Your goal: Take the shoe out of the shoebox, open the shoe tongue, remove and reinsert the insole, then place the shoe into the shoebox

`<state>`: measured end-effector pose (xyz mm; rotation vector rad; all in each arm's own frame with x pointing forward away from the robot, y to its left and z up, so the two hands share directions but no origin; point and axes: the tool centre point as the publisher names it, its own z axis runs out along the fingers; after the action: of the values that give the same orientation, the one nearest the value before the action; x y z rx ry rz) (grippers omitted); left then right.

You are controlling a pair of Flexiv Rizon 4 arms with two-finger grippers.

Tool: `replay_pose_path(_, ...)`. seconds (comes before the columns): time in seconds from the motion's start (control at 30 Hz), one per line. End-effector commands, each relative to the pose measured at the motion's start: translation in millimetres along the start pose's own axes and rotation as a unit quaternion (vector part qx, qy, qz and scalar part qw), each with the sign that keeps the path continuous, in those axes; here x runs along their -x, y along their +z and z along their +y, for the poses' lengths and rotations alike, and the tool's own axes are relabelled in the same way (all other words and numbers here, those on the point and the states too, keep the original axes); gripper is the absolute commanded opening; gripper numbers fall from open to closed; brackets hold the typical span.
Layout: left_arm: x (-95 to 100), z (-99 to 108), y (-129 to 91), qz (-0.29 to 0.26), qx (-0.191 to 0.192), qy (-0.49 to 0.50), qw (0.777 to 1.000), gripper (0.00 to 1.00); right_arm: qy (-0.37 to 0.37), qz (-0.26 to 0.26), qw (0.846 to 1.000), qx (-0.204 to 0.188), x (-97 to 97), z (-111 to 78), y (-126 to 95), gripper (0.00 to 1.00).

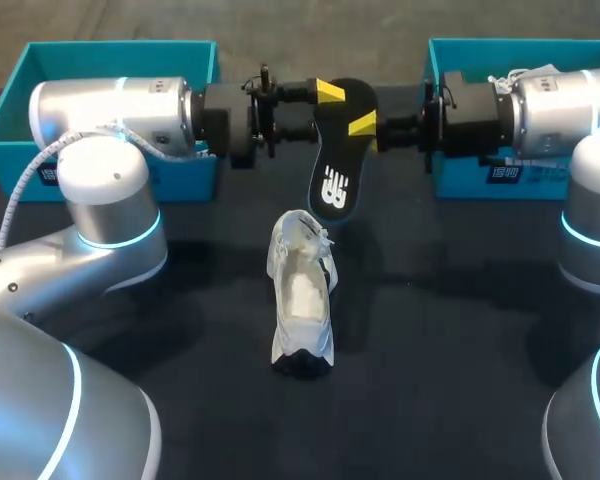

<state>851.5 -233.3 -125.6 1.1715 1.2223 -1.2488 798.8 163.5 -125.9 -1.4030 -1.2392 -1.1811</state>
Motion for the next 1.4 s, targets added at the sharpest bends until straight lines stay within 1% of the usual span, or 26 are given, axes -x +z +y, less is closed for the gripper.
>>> replay_pose_path(0.03,-3.7,0,3,0.0,0.0,0.0,1.0,0.4,-0.001,0.001,1.0,0.002,-1.6,0.4,4,0.0)
replay_pose_path(0.2,-5.6,0,3,0.003,-0.001,-0.002,1.0,0.36,-0.002,0.002,1.0,0.002,-2.7,0.1,5,0.0)
replay_pose_path(0.23,-6.3,0,3,0.003,-0.001,-0.003,1.0,0.33,-0.002,0.002,1.0,0.001,-2.8,-0.2,6,0.0)
replay_pose_path(0.3,-7.0,0,3,0.003,0.0,-0.003,1.0,0.33,-0.002,0.003,1.0,-0.001,-2.8,-0.7,7,0.0)
replay_pose_path(0.43,-6.9,-2,6,0.004,-0.003,-0.003,1.0,0.27,-0.001,0.005,1.0,-0.001,-2.2,-1.8,8,0.0)
replay_pose_path(0.67,-7.0,-4,7,0.004,-0.008,-0.005,1.0,0.25,0.0,0.003,1.0,0.007,-1.4,-2.1,6,0.0)
replay_pose_path(0.73,-7.4,-5,7,0.005,-0.008,-0.005,1.0,0.21,0.0,0.003,1.0,0.008,-1.4,-2.1,6,0.0)
replay_pose_path(0.8,-7.6,-5,6,0.004,-0.006,-0.007,1.0,0.04,0.001,0.003,1.0,0.007,-1.2,-2.1,7,0.0)
replay_pose_path(0.83,-7.7,-5,6,0.004,-0.005,-0.007,1.0,0.0,0.001,0.003,1.0,0.007,-1.3,-2.0,7,0.0)
replay_pose_path(1.07,-8.3,-5,5,0.003,-0.002,-0.011,1.0,0.0,-0.001,0.007,1.0,0.004,-2.6,-2.1,9,0.0)
replay_pose_path(1.1,-8.5,-6,5,0.002,-0.003,-0.012,1.0,0.0,0.0,0.008,1.0,0.004,-2.6,-2.2,9,0.22)
replay_pose_path(1.13,-8.8,-6,5,0.002,-0.004,-0.014,1.0,0.0,0.001,0.009,1.0,0.011,-1.8,-2.1,9,1.0)
replay_pose_path(1.27,-11.9,-8,2,0.005,-0.007,-0.025,1.0,0.0,0.003,0.007,1.0,0.025,4.2,-1.5,4,1.0)
replay_pose_path(1.4,-13.6,-8,-2,0.004,-0.004,-0.035,0.999,0.0,0.001,-0.002,0.999,0.039,14.3,-1.7,-9,1.0)
